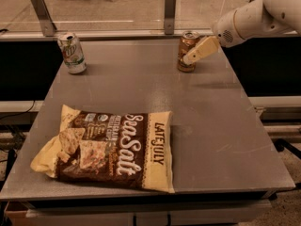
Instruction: Move orange can near brown chip bag
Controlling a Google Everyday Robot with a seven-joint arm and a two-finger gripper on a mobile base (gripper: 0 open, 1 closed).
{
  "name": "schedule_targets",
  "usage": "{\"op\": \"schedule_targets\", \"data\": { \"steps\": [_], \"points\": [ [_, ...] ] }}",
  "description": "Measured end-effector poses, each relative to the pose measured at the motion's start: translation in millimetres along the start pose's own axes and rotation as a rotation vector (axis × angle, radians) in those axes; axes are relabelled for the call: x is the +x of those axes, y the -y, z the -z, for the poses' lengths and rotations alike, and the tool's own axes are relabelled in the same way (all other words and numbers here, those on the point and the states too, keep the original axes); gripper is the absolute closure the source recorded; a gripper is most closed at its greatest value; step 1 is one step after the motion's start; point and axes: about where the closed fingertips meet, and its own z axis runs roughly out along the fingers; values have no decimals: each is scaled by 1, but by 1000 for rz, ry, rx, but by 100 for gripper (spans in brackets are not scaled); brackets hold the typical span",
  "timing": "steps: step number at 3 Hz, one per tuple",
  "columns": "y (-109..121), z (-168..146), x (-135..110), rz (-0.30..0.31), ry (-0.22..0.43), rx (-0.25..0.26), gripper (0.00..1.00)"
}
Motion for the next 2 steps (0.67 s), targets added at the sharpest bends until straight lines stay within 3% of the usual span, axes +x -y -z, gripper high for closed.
{"op": "schedule_targets", "data": {
  "steps": [1, 2],
  "points": [
    [5, -21, -4, -52, 63, -37, 0],
    [-1, -37, -9, -87, 97, -93, 18]
  ]
}}
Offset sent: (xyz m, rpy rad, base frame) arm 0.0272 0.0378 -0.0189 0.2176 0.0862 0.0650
